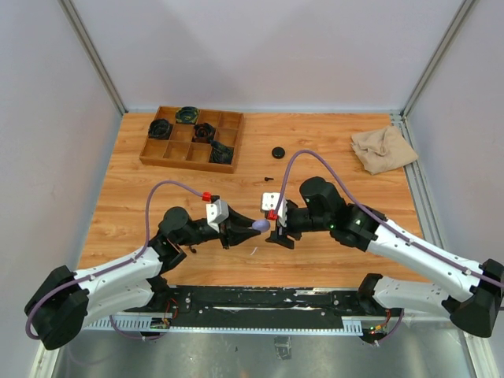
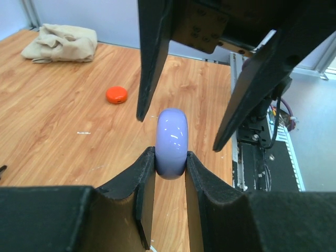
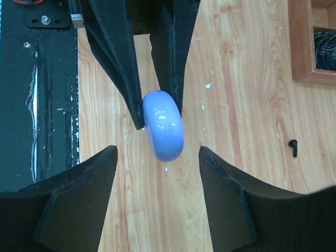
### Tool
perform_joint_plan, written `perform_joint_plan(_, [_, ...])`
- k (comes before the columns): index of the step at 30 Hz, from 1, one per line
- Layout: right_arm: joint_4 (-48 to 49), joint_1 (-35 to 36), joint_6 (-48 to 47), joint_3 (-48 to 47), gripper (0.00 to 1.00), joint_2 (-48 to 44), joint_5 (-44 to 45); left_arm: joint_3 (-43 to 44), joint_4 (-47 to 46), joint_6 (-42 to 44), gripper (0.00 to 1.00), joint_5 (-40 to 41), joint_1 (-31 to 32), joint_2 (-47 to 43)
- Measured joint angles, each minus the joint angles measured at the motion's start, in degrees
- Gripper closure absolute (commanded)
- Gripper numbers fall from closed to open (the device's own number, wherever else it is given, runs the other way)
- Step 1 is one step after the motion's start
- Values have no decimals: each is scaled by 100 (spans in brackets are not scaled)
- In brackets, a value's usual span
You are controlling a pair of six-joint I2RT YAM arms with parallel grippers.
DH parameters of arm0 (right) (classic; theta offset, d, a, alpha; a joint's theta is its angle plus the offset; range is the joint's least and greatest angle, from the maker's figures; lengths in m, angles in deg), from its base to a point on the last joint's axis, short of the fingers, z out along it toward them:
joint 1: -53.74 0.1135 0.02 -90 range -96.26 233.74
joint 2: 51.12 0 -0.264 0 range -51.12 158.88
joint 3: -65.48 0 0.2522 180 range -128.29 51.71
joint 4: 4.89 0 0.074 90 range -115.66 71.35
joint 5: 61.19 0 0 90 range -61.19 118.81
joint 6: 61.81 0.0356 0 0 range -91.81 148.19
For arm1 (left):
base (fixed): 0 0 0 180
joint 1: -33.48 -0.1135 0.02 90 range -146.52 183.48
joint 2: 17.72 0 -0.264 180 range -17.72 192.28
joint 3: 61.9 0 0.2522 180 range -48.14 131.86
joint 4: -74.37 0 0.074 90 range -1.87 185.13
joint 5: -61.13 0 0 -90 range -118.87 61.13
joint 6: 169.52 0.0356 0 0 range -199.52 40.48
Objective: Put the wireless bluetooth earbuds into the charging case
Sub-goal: Close the charging case, then place the charging case at the center of the board.
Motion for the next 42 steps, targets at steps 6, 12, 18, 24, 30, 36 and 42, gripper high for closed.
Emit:
perform_joint_plan(6, [-46,-2,2,0,46,219,-46,4,2,35,100,-291,0,17])
perform_joint_plan(12, [-46,-2,28,-63,53,306,-197,33,0,33,100,-472,0,107])
perform_joint_plan(18, [-33,-11,90,-109,66,435,-439,66,-4,28,100,-531,0,199])
perform_joint_plan(24, [-76,-332,251,-155,80,584,-872,68,-7,55,99,-544,0,210])
perform_joint_plan(30, [-76,-527,376,-160,89,660,-1222,70,-7,52,82,-542,0,221])
perform_joint_plan(36, [-68,-697,514,-160,90,669,-1329,96,26,35,50,-417,0,223])
perform_joint_plan(42, [-55,-1091,892,-94,91,634,-1176,98,348,61,35,39,0,136])
